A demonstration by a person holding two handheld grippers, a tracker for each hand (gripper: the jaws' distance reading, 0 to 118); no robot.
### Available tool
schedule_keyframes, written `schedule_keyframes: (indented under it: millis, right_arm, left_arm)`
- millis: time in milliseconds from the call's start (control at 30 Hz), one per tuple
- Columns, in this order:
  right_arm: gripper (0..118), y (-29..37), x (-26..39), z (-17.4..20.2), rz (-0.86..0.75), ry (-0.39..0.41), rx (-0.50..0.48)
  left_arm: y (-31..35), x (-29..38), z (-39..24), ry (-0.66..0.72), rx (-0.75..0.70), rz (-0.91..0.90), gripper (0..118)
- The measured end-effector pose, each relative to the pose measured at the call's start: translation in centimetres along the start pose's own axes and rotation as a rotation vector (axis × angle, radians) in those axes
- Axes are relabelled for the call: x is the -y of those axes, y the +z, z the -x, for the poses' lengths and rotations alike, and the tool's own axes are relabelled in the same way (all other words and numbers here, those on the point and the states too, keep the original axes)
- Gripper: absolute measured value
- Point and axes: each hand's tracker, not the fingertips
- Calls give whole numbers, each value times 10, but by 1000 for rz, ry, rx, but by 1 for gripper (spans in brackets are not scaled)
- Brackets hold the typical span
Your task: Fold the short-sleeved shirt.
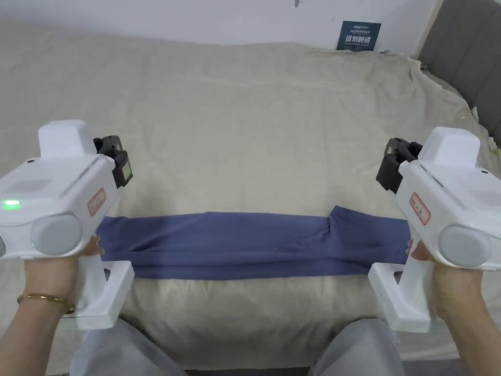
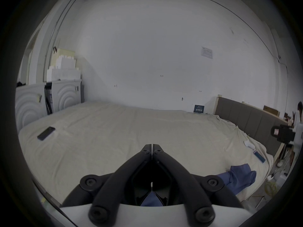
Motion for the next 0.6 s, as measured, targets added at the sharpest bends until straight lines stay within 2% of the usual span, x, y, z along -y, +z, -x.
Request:
schedule_keyframes:
  millis: [67,133,200,267,300,367,500,600]
  right_arm:
    - [0,-3,0,1,8,0,-1]
    - [0,-8,0,2,12,4,-1]
    - [0,-12,2,4,20,26,10]
    - [0,-17,4,5,32,31,7]
    - [0,-19,5,5,37,30,6]
    - [0,-24,6,7,48,37,13]
    - [0,-33,11,7,70,19,20]
    - [0,-38,15,10,89,25,25]
  left_arm:
    - [-10,-3,15,42,13,68,0]
    - [-20,-5,35,102,61,140,13]
    - [-34,-5,59,161,94,232,47]
    - [-48,-1,80,188,104,325,100]
    - [-57,2,91,192,89,394,114]
    - [-67,13,109,222,88,437,117]
    - [-84,37,148,395,156,582,117]
    - [-93,59,164,430,184,690,117]
